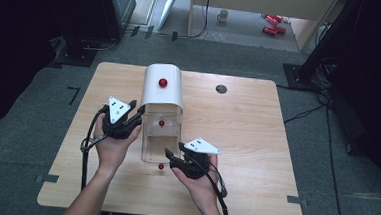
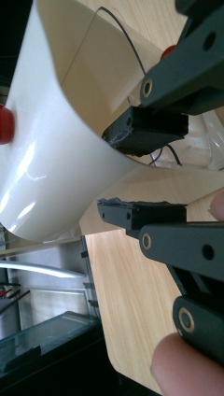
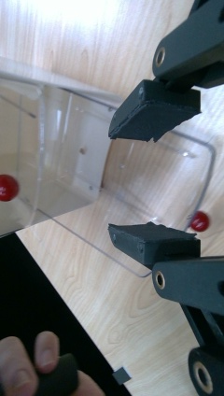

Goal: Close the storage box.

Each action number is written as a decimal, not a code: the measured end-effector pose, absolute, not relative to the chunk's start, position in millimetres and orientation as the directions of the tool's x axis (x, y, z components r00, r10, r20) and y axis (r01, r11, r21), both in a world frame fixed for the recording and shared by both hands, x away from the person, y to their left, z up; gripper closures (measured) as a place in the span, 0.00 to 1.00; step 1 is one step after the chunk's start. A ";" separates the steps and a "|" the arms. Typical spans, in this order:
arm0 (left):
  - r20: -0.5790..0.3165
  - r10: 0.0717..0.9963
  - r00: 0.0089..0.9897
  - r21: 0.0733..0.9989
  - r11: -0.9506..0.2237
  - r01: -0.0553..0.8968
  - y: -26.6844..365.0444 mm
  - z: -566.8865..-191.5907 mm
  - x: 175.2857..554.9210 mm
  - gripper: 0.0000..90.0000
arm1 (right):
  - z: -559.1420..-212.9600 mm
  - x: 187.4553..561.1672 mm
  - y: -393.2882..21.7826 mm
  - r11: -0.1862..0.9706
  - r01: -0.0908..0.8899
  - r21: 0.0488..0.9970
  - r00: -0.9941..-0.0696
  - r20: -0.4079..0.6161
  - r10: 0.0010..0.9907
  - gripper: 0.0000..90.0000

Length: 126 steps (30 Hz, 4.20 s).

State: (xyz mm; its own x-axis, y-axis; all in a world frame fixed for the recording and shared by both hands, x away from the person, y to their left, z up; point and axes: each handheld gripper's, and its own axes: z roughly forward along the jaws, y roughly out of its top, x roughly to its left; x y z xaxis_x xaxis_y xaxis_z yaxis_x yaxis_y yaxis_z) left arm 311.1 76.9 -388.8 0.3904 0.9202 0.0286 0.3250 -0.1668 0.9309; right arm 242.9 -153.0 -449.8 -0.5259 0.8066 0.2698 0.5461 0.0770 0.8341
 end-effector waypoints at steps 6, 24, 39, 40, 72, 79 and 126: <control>0.023 0.914 0.405 0.937 -0.162 0.311 76.8 -385.6 307.6 0.73 | -456.7 233.1 -158.0 0.075 0.554 0.829 -0.516 0.272 0.812 0.51; -0.012 0.891 0.454 0.940 -0.144 0.308 79.2 -385.2 309.6 0.80 | -473.3 214.9 -163.1 0.038 0.589 0.807 -0.491 0.320 0.810 0.48; 0.000 0.891 0.454 0.941 -0.154 0.303 76.2 -384.1 311.8 0.80 | -498.5 195.2 -148.3 0.062 0.634 0.771 -0.529 0.374 0.762 0.48; -0.003 0.889 0.457 0.941 -0.153 0.303 76.2 -384.3 312.3 0.79 | -500.4 196.3 -145.9 0.069 0.636 0.769 -0.533 0.372 0.760 0.48; 0.022 0.891 0.454 0.932 -0.183 0.314 76.8 -385.4 315.1 0.92 | -514.4 234.3 -114.7 0.038 0.684 0.728 -0.528 0.459 0.714 0.56; 0.033 0.896 0.444 0.941 -0.178 0.288 70.9 -387.2 316.2 0.81 | -511.4 236.9 -112.2 0.049 0.678 0.734 -0.534 0.445 0.719 0.55; 0.117 0.976 0.181 0.927 -0.173 0.334 41.4 -398.3 295.9 0.98 | -497.3 279.6 -126.9 -0.001 0.629 0.778 -0.476 0.386 0.790 0.57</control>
State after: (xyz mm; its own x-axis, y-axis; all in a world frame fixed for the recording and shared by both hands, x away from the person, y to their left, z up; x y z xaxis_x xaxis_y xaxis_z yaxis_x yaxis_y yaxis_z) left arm 295.9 41.4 -398.3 0.1814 0.9765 0.1167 0.3336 -0.1727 0.9268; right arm 279.6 -126.9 -497.3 -0.4761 0.7903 0.3856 0.6287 -0.0007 0.7776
